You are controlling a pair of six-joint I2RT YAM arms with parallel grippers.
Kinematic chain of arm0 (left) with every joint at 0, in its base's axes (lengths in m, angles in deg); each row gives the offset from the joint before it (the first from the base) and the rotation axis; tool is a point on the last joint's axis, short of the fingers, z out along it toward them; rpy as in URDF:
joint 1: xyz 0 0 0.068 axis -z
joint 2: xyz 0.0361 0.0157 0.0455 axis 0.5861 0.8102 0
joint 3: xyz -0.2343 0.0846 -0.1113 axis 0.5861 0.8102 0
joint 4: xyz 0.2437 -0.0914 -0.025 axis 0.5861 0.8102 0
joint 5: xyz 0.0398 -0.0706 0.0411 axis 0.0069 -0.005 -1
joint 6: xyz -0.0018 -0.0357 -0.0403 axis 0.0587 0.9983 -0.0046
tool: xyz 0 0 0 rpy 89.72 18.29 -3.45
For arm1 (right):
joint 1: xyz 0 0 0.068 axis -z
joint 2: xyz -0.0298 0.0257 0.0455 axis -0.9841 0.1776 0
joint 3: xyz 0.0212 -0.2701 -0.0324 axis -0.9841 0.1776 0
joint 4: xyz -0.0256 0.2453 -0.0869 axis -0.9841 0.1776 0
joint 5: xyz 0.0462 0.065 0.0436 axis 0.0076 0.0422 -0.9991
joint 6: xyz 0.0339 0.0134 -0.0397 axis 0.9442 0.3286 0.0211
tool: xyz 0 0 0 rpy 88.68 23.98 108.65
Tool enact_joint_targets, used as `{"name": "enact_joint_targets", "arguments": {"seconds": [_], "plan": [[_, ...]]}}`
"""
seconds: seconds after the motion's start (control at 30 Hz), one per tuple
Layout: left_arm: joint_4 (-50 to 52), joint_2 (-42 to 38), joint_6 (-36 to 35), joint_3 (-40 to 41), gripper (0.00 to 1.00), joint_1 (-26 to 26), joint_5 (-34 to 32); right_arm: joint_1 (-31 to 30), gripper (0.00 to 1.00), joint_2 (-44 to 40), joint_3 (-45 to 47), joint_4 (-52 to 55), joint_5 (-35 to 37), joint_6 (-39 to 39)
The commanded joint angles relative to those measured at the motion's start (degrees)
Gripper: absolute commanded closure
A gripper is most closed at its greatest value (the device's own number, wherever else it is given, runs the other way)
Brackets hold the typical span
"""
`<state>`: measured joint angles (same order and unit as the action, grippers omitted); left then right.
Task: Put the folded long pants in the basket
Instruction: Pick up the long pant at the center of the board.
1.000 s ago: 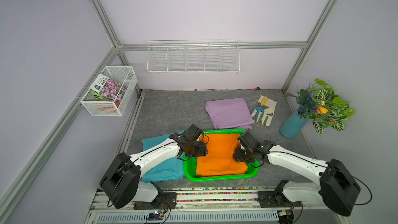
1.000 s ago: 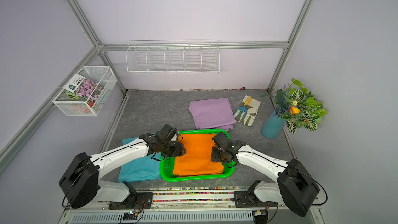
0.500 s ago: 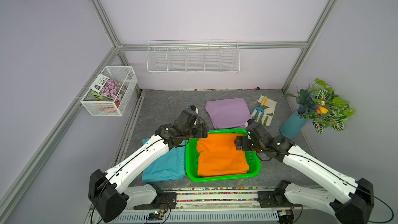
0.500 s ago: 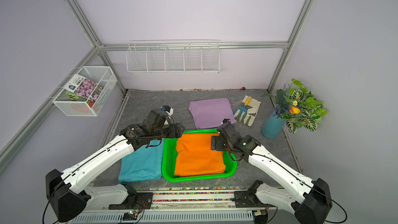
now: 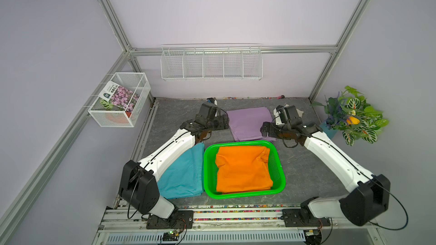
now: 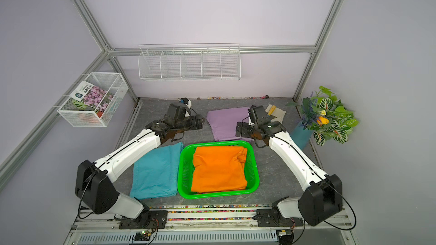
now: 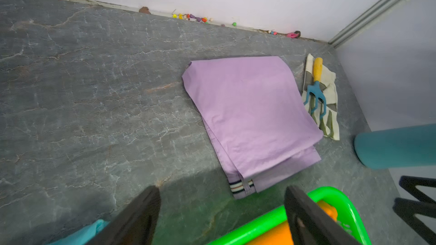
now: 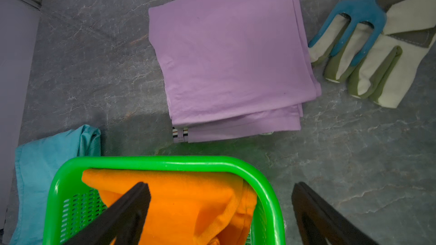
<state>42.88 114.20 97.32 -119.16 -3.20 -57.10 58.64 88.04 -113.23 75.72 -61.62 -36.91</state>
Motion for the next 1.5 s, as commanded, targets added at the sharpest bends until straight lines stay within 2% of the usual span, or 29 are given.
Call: {"name": "enact_joint_targets", "arguments": {"seconds": [0.0,0.3,0.53,0.67,1.0,1.23,1.47], "plan": [[-4.7,4.0,-1.6,-4.2,0.13,-3.4,7.4,2.1,0.02,4.1,-2.7,-0.8,-2.0,-3.1],[-0.1,20.9,-5.6,-17.9,0.10,-6.7,14.8,8.2,0.04,17.8,-10.4,-1.9,-6.0,-3.9],[-0.5,29.5,-3.2,-18.1,0.10,-9.1,20.6,9.3,0.09,30.6,-19.6,-0.4,-9.3,-6.9],[-1.9,33.4,-3.0,-19.0,0.06,-9.4,25.4,9.3,0.10,35.5,-22.9,-1.0,-9.4,-7.4],[-4.3,40.8,0.9,-21.8,0.08,-9.2,32.3,9.7,0.12,42.2,-23.7,-3.7,-12.8,-5.0],[-0.3,46.0,1.8,-26.6,0.10,-7.4,31.0,9.7,0.14,44.0,-23.1,-4.6,-14.6,-3.7],[-1.0,49.7,4.5,-29.5,0.14,-6.0,30.9,9.6,0.15,45.7,-23.2,-5.5,-18.2,-3.5]]}}
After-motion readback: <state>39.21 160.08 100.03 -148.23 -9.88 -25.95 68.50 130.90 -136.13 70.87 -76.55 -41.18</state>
